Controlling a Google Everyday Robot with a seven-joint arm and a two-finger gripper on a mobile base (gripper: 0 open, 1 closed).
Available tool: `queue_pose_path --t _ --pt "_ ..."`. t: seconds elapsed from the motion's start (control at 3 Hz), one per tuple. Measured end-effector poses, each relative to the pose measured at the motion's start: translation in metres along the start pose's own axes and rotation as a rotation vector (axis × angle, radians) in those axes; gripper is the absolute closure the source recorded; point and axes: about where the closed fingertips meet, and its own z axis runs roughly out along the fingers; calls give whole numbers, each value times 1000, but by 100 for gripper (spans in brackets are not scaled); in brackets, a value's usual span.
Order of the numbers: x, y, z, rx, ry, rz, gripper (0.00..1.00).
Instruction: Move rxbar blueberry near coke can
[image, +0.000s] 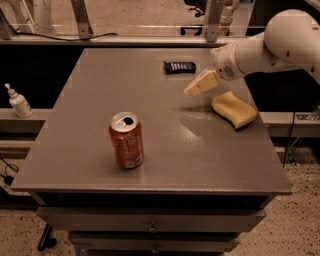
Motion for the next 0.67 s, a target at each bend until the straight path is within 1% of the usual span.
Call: queue_pose_path --t 0.33,0.67 --pt "-10 -23 33 26 -54 42 0" --pt "-15 -43 63 50 -63 65 0"
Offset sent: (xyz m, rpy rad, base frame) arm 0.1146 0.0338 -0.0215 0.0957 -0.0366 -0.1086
